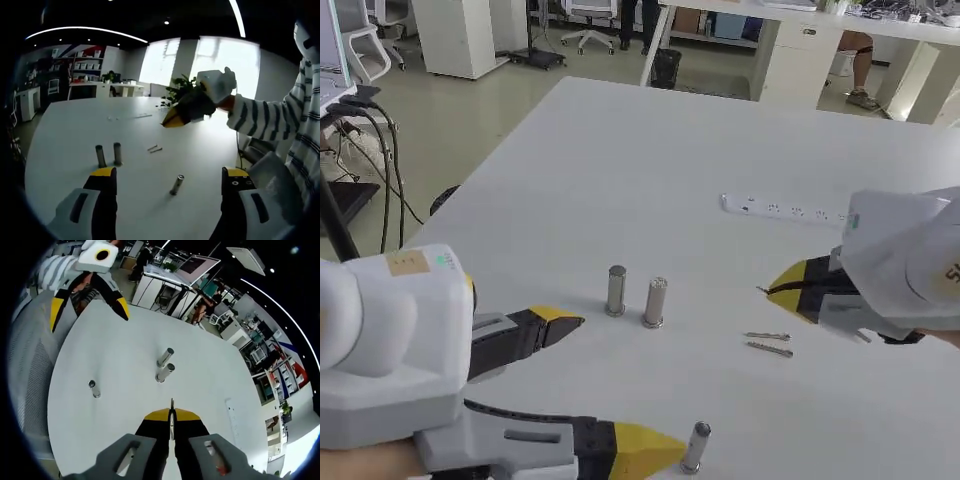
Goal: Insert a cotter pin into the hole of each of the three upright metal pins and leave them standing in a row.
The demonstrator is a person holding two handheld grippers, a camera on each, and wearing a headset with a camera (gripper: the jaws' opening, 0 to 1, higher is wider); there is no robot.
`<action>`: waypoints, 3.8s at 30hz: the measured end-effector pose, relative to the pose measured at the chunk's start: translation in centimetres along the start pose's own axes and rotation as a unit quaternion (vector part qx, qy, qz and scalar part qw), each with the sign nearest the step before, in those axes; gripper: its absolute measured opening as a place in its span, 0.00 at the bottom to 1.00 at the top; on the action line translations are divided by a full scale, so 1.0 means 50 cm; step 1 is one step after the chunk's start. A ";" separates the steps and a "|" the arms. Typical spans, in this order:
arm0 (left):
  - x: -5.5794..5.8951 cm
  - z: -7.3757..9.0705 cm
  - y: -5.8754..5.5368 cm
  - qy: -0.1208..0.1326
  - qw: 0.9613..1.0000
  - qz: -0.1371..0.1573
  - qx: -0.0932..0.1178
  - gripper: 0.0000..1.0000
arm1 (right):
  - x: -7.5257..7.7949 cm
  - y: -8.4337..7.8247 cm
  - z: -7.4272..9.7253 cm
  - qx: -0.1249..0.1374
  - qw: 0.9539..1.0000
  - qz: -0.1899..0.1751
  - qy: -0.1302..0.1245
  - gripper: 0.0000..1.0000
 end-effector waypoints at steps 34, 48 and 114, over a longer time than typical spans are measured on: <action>-0.012 -0.093 0.055 -0.032 0.999 0.009 0.020 0.73 | -0.059 0.045 0.020 0.074 0.997 0.002 0.004 0.00; -0.004 -0.110 0.056 -0.044 0.998 0.037 0.029 0.58 | -0.073 0.052 0.026 0.080 0.996 0.014 -0.022 0.00; -0.002 -0.108 0.071 -0.085 0.992 0.096 0.016 0.00 | -0.111 0.112 0.025 0.069 0.990 0.124 -0.019 0.00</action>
Point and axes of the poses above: the centre of the closed fingertips' face, and the gripper's own axes: z roughly backward along the fingers, x roughly to its right, y roughly out of its top, the point moved 10 cm from there along z, roughly backward along the fingers, and after that the axes turned 7 degrees about y, right-handed, at the moved point
